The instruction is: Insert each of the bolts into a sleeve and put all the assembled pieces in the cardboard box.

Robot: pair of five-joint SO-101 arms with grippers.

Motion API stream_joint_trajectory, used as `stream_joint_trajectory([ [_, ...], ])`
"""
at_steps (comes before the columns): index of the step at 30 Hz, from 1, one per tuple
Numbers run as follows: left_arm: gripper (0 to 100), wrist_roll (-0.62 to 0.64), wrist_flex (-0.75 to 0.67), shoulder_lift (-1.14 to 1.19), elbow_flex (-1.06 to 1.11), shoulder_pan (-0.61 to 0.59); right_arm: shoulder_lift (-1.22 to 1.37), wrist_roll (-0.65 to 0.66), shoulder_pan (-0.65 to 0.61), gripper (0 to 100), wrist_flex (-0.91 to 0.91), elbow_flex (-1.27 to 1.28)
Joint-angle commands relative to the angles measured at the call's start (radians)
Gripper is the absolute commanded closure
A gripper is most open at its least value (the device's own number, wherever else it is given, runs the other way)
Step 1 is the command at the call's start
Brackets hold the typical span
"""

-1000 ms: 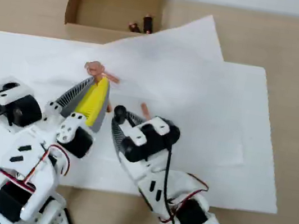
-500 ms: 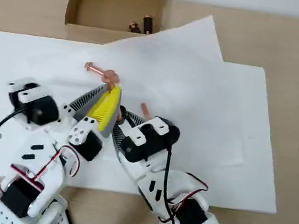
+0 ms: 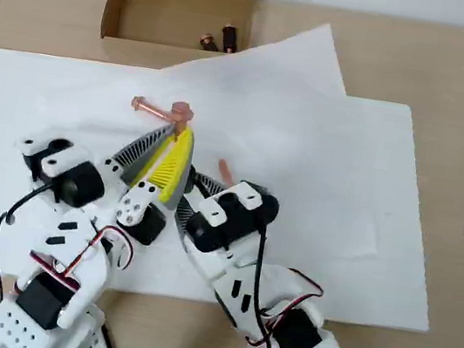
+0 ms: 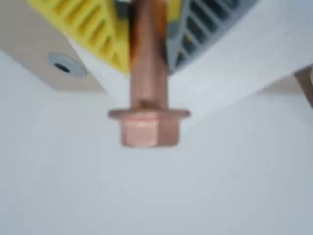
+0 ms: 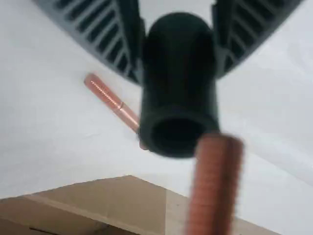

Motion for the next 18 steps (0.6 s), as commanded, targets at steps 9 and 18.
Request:
stream_joint_trajectory([
  [9, 99, -0.008, -0.020, -0.008, 0.021, 0.008, -0.010, 0.009, -0.015, 98.8, -0.023, 0.001],
  [18, 99, 0.014, 0.255, -0.008, -0.126, 0.008, -0.010, 0.014, -0.010, 98.8, -0.023, 0.001],
])
